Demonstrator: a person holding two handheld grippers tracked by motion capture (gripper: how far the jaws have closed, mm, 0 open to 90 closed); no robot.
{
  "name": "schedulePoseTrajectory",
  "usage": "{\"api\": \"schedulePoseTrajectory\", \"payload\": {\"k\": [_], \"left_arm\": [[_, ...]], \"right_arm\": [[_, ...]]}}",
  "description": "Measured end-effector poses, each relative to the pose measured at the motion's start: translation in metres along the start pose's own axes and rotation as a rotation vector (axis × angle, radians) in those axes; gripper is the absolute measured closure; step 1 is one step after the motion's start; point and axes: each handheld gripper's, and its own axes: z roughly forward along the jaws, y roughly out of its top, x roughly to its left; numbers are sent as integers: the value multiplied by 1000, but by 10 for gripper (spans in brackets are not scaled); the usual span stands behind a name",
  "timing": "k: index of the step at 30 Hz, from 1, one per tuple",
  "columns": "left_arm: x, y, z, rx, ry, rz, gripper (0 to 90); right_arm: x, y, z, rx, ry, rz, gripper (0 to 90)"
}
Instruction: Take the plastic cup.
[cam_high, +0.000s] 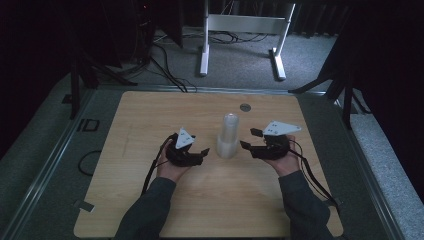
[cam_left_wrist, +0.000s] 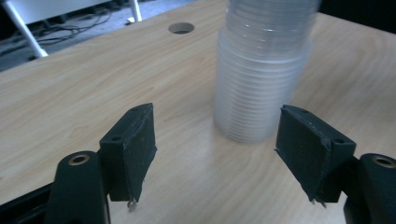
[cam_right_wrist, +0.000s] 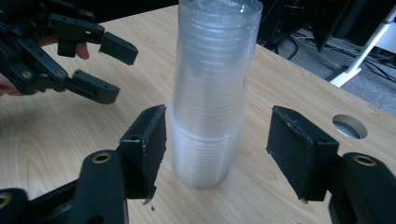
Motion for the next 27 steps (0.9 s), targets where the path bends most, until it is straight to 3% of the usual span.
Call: {"api": "schedulePoseTrajectory", "payload": {"k": [6, 8, 10, 12, 17, 18, 21, 27], "left_arm": [[-3, 5, 14, 0, -41, 5, 277], [-4, 7, 20, 13, -34, -14, 259], [-3, 9, 24, 9, -61, -50, 219], [-4, 10, 27, 6, -58, -54, 194], [-9, 14, 36, 6, -94, -47, 152], [-11, 15, 39, 15, -73, -51, 150], [-12, 19, 46, 15, -89, -82, 143], [-18, 21, 57, 2, -101, -55, 138]], "right_arm": [[-4, 9, 5, 2, 7, -3, 328], [-4, 14, 6, 2, 14, -7, 313], [-3, 18, 8, 5, 16, -20, 300], [-2, 22, 10, 10, 7, -36, 291], [-3, 30, 13, 1, 11, -37, 254], [-3, 31, 14, 0, 15, -37, 240], [-2, 33, 16, 6, 21, -40, 199], [-3, 35, 17, 0, 25, -38, 187]]}}
